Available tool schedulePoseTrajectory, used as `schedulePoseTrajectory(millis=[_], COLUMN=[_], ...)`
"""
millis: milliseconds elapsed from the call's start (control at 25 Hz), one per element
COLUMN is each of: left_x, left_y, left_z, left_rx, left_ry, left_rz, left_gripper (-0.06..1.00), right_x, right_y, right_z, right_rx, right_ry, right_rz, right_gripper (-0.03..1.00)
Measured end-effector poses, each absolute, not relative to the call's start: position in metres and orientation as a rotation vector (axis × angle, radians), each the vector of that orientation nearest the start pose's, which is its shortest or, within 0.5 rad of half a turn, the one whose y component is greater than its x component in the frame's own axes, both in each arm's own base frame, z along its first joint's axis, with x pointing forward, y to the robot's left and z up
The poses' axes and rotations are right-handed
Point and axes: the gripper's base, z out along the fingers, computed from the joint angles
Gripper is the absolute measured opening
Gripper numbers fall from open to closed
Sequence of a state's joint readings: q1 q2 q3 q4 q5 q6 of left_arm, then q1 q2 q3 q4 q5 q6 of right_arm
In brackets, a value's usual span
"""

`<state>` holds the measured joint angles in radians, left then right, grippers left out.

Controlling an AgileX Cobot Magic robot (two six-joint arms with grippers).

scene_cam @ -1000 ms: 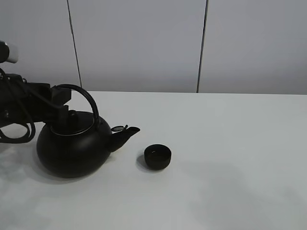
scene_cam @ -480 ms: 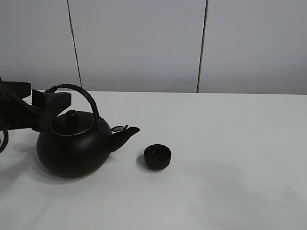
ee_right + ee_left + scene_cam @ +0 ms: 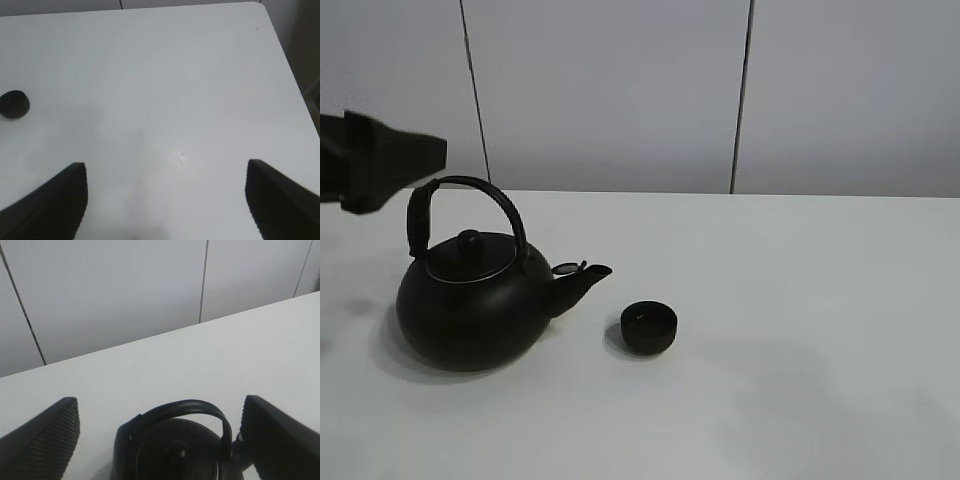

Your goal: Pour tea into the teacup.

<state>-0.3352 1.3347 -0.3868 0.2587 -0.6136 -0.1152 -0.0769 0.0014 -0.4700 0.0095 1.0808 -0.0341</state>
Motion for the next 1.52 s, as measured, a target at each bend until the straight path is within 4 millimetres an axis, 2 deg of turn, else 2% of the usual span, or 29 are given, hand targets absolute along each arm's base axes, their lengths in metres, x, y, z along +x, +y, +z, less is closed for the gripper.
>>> schedulePoseTrajectory(millis=[80,240,320,400,520,600,720,920,1000,1120,1440,1520], left_x=[0.226,0.235,0.239,0.242,0.243,0.235,0.211,0.152,0.123,0.083,-0.002,-0.017], left_y=[-0.091,-0.081,-0.077,-0.067,-0.039,-0.019,-0.001,0.003,0.002,0.002,0.003,0.003], left_z=[0.238,0.304,0.328,0.346,0.359,0.368,0.383,0.410,0.413,0.403,0.332,0.317], left_rx=[0.536,0.485,0.463,0.443,0.348,0.264,0.172,0.168,0.152,0.103,0.059,0.044], left_ry=[1.801,1.855,1.877,1.909,1.958,1.964,1.935,1.847,1.803,1.768,1.861,1.896], left_rz=[-0.246,-0.101,-0.038,0.043,0.139,0.170,0.165,0.167,0.158,0.125,0.097,0.087], left_gripper=[0.63,0.63,0.63,0.63,0.63,0.63,0.63,0.63,0.63,0.63,0.63,0.63], right_x=[-0.002,-0.002,-0.002,-0.002,-0.002,-0.002,-0.002,-0.002,-0.002,-0.002,-0.002,-0.002], right_y=[0.001,0.001,0.001,0.001,0.001,0.001,0.001,0.001,0.001,0.001,0.001,0.001], right_z=[0.267,0.267,0.267,0.267,0.267,0.267,0.267,0.267,0.267,0.267,0.267,0.267], right_rx=[0.044,0.044,0.044,0.044,0.044,0.044,0.044,0.044,0.044,0.044,0.044,0.044], right_ry=[2.096,2.096,2.096,2.096,2.096,2.096,2.096,2.096,2.096,2.096,2.096,2.096], right_rz=[-0.056,-0.056,-0.056,-0.056,-0.056,-0.056,-0.056,-0.056,-0.056,-0.056,-0.056,-0.056], right_gripper=[0.59,0.59,0.59,0.59,0.59,0.59,0.59,0.59,0.59,0.59,0.59,0.59])
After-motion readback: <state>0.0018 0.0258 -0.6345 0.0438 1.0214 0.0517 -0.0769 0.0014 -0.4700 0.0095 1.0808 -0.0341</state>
